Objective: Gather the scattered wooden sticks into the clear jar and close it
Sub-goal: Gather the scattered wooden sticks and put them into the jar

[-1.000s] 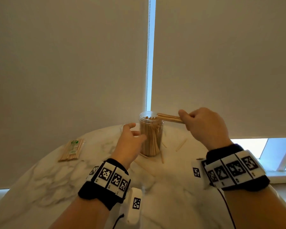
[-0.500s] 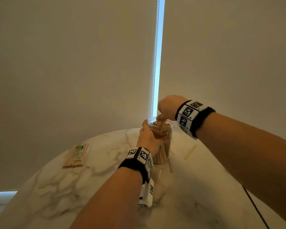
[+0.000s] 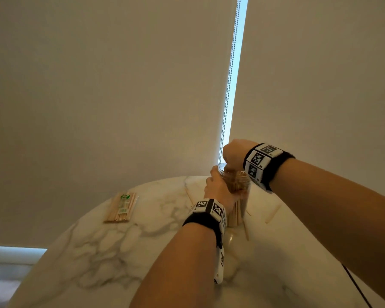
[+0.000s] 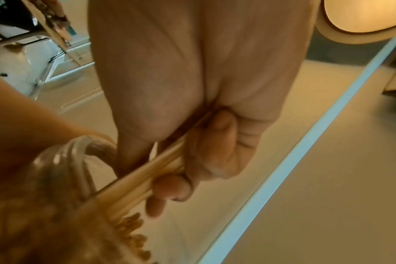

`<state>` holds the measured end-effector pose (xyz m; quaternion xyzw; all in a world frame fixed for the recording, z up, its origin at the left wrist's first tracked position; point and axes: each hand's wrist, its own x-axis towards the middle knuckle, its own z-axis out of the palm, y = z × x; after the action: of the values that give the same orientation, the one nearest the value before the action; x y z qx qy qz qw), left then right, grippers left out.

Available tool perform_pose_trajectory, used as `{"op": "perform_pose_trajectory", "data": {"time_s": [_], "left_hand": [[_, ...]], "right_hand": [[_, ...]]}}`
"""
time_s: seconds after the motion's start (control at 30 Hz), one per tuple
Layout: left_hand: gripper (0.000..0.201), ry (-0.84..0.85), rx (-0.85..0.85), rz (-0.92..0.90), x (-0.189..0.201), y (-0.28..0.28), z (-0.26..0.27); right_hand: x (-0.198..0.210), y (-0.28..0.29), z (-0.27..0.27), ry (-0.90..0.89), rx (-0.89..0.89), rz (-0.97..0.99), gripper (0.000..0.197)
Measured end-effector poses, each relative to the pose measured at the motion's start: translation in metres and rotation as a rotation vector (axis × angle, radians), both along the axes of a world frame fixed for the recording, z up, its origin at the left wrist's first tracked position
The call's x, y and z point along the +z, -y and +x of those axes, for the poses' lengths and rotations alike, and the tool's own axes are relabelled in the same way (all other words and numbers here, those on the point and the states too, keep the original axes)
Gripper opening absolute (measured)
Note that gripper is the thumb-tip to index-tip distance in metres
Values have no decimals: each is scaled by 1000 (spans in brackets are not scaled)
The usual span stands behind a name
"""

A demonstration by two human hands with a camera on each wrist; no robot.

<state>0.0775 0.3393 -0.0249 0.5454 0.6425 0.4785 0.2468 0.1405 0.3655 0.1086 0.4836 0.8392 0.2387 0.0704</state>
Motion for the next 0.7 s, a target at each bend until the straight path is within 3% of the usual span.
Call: {"op": "perform_pose_trajectory", "data": {"time_s": [0.07, 0.27, 0.47, 0.57, 0.7], "left_hand": [[113, 9, -2, 0, -1, 0, 0], [112, 7, 9, 25, -3, 0, 0], [113, 21, -1, 16, -3, 2, 0], [112, 41, -11, 14, -3, 1, 0], [112, 55, -14, 37, -5, 2, -1]], "right_hand": [[-4, -8, -1, -60, -15, -73, 20], [8, -9, 15, -117, -97, -328, 19], [-14, -8, 20, -164, -49, -297, 28], [-9, -11, 23, -373, -15, -438, 27], [-2, -13, 34, -736, 92, -420, 6]]}}
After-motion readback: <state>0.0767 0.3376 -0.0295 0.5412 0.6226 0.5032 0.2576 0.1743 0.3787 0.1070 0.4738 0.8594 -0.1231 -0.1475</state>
